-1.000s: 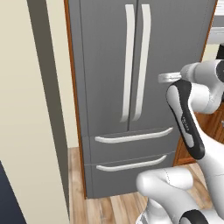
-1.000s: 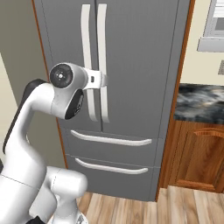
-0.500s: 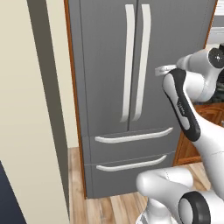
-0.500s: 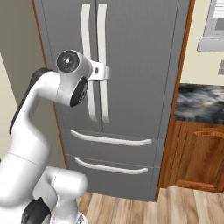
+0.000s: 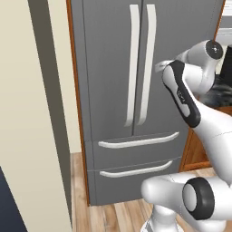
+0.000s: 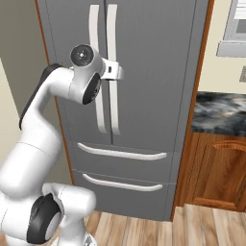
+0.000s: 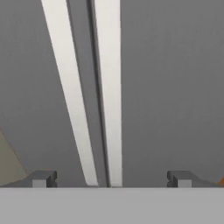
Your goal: Open the fridge, remove the peach, cucumber, and chicken drumstick, and place them on any counter.
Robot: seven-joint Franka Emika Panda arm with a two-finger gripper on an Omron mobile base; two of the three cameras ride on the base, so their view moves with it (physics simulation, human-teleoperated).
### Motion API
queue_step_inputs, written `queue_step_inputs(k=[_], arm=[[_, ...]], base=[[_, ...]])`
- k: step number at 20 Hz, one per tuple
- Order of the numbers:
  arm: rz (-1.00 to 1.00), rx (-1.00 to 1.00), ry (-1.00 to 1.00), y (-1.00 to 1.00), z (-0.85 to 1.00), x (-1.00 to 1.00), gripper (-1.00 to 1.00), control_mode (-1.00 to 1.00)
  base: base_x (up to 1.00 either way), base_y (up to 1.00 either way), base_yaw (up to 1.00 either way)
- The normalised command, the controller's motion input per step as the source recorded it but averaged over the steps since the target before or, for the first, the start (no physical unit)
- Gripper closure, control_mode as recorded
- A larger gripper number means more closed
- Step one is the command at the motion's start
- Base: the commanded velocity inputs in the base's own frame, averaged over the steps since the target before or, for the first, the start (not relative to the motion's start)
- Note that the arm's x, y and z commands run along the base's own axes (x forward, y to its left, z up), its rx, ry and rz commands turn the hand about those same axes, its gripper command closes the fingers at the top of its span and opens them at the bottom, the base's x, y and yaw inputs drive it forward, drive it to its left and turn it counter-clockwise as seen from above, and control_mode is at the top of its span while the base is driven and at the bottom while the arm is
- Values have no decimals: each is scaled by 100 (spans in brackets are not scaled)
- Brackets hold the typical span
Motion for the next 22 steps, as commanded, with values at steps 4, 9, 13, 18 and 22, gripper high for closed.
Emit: queue_step_inputs(k=[4,9,13,18,22], arm=[[0,0,0,18,0,39,-100,-100],[-5,0,-1,10,-3,44,-100,-100],[-11,0,-3,-6,-10,56,-100,-100],[-4,1,0,0,-13,49,-100,-100],[0,0,0,5,-17,49,-100,-100]], base=[[0,0,0],[0,0,0],[0,0,0],[0,0,0],[0,0,0]])
